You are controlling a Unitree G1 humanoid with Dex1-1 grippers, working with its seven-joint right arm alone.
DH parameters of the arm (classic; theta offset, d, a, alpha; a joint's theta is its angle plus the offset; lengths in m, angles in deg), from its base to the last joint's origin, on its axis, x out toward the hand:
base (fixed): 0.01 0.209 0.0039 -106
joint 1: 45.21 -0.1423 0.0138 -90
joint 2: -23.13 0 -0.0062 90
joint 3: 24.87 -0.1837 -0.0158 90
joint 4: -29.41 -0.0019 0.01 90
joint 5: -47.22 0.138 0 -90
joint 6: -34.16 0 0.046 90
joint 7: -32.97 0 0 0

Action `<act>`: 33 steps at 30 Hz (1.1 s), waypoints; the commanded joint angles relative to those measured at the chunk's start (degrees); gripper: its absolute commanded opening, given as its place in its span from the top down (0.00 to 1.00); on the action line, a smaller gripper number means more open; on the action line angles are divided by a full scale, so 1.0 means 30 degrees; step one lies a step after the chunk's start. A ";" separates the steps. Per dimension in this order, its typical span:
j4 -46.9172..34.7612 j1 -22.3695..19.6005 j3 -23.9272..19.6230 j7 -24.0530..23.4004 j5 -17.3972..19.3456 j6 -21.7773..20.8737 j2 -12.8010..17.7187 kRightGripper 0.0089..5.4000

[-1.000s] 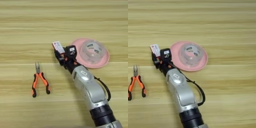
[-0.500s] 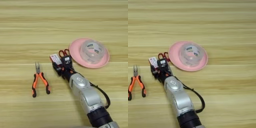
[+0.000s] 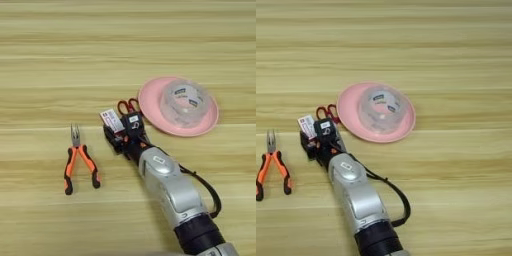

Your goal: Move the objects on the table

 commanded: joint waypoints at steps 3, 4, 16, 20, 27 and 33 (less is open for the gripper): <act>-0.1239 -0.0825 0.0088 -0.0172 -0.0290 -0.1237 -0.0557 0.33; -0.1370 -0.0775 0.0132 -0.0181 -0.0336 -0.1354 -0.0563 0.30; -0.3451 0.0154 0.0626 -0.0231 -0.0912 -0.1958 -0.0411 0.04; -0.4294 0.0729 0.0626 -0.0220 -0.0779 -0.1709 -0.0322 0.01; -0.6883 0.2274 0.1258 0.0465 -0.0802 -0.0520 0.0432 0.01; -0.8683 0.3389 0.1360 0.1160 -0.0126 0.1177 0.0906 0.01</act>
